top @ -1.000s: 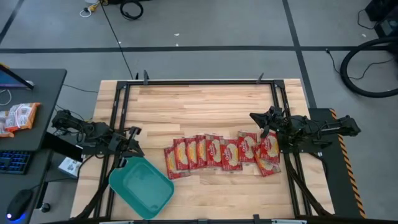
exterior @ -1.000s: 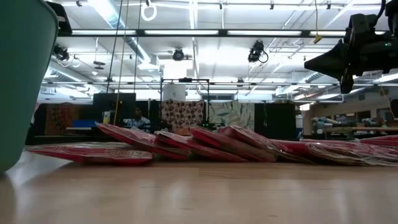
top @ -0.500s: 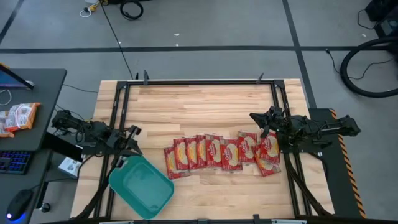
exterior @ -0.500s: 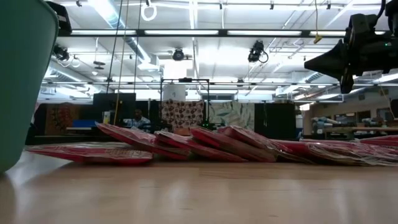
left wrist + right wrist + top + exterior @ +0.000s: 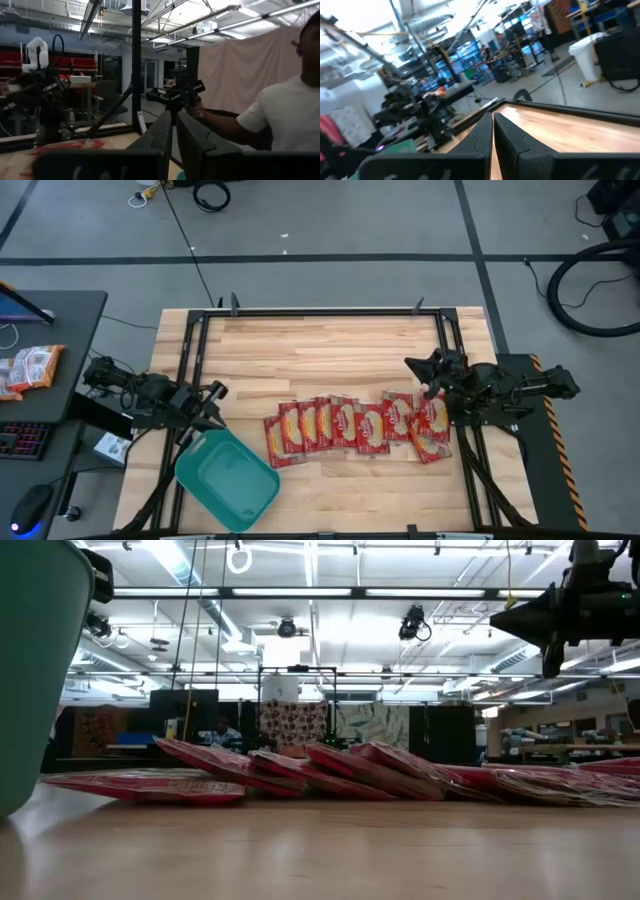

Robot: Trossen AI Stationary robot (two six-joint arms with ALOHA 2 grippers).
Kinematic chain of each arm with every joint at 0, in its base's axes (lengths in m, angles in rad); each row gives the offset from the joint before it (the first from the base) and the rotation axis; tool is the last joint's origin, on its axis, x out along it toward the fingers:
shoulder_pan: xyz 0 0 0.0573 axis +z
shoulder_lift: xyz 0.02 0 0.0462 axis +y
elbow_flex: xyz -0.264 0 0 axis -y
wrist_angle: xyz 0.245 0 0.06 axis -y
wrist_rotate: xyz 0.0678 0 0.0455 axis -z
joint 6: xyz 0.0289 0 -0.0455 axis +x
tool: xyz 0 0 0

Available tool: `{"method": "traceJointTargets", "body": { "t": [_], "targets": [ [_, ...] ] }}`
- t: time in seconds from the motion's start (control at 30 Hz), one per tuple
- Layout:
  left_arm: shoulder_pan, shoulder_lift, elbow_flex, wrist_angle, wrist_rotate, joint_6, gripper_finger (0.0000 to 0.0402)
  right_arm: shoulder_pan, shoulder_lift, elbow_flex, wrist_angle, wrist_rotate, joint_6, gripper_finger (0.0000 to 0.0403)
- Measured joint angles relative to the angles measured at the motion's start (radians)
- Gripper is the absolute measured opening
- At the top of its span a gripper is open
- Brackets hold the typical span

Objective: Sort popcorn bags into baskets
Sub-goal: Put the popcorn bag into the blue bin

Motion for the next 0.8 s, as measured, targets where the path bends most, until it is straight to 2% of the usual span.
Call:
{"method": "traceJointTargets", "body": {
  "t": [0.07,0.13,0.2,0.27,0.33,0.53,0.8],
  "targets": [
    [0.0,0.0,0.0,0.01,-0.01,-0.011,0.0036,0.0,0.0,0.0,0.011,-0.044,-0.03,0.002],
    [0.0,0.0,0.0,0.038,-0.069,-0.038,0.0036,0.0,0.0,0.0,0.015,-0.072,-0.054,0.002],
    [0.0,0.003,0.001,0.056,-0.207,-0.067,0.0036,0.0,0.004,0.0,0.021,-0.073,-0.048,0.002],
    [0.002,0.02,0.012,-0.011,-0.339,-0.09,0.0036,-0.004,0.01,0.0,0.019,-0.075,-0.026,0.002],
    [0.008,0.06,0.041,-0.106,-0.4,-0.113,0.0033,-0.006,0.024,0.0,0.009,-0.088,-0.009,0.002],
    [0.054,0.251,0.11,-0.142,-0.41,-0.27,0.0026,-0.006,0.103,0.0,0.023,-0.096,-0.006,0.002],
    [0.088,0.513,0.218,-0.148,-0.417,-0.3,0.0025,-0.006,0.225,0.0,0.108,-0.103,0.018,0.002]
  ]
}}
